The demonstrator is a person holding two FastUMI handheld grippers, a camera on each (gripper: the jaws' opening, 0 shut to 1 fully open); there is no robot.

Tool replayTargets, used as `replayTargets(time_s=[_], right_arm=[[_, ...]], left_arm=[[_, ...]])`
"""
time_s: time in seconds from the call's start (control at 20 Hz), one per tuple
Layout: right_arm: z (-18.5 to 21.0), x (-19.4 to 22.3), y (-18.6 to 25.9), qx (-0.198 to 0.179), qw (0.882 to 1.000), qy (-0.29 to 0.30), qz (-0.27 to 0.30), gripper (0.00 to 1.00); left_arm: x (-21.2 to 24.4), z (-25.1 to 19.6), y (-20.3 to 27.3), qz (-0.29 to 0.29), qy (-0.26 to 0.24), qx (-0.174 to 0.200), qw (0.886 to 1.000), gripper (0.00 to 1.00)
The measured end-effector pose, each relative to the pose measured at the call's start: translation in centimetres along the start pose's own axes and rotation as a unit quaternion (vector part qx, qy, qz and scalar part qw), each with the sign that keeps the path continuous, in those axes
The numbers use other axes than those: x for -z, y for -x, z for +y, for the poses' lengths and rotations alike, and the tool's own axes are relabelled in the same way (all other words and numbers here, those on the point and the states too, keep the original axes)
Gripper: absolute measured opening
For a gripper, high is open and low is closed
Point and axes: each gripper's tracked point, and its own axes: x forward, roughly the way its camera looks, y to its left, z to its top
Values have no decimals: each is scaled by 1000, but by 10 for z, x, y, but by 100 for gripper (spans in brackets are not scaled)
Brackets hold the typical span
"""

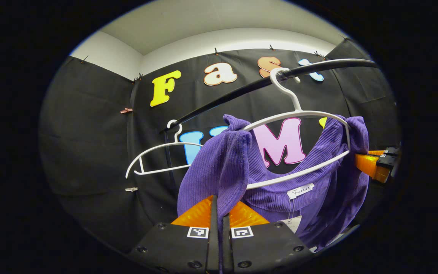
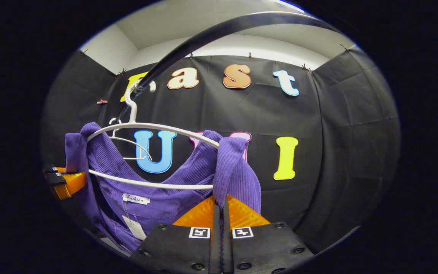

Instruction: Grasp the clothes on the hanger with both hands and then place them into the laundry hamper below.

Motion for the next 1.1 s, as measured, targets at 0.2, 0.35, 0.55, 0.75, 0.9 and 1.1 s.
replayTargets(time_s=[0.2,0.35,0.55,0.75,0.9,1.1], right_arm=[[0,4,-2,-24,998,-61,18,5],[17,-4,0,-76,990,-117,23,5],[13,-1,-5,-106,984,-141,37,5],[2,6,-12,-112,982,-146,46,4],[2,5,-16,-138,972,-181,63,4],[-17,-7,-22,-138,968,-198,65,4]], left_arm=[[-2,4,1,-4,-5,7,1000,5],[-3,5,2,-5,1,13,1000,5],[-8,9,5,-9,1,6,1000,5],[-9,10,5,-8,-5,8,1000,6],[-10,10,6,-6,-2,10,1000,5],[-17,18,5,-13,-15,2,1000,5]])
